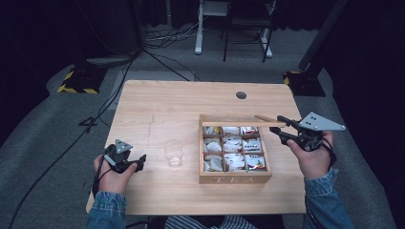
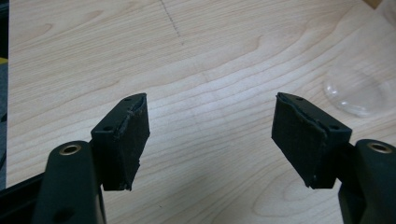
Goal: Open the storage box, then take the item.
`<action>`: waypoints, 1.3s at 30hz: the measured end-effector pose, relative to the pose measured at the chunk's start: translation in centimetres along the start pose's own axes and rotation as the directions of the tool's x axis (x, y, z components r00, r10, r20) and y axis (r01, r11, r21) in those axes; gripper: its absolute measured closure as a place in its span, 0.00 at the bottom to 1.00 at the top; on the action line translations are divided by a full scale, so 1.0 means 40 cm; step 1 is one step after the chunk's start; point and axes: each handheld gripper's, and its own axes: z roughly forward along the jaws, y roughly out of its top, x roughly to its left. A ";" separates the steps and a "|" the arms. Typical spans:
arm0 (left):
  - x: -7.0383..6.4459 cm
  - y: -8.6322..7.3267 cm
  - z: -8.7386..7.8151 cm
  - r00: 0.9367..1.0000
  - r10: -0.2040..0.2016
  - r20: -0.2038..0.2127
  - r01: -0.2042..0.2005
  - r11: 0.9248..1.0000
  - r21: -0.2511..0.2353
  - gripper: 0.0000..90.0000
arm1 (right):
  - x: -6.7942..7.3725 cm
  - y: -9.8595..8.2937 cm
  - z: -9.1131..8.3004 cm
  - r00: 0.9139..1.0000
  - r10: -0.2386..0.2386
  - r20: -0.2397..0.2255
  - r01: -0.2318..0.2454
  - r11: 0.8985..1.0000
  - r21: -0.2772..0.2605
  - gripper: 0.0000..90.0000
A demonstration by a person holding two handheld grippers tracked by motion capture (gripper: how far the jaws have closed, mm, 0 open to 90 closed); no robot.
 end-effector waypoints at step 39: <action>-0.248 0.135 -0.117 0.948 0.230 0.220 -0.201 0.969 -0.145 0.30 | 0.005 -0.006 -0.003 1.000 0.001 -0.002 -0.001 1.000 0.006 0.61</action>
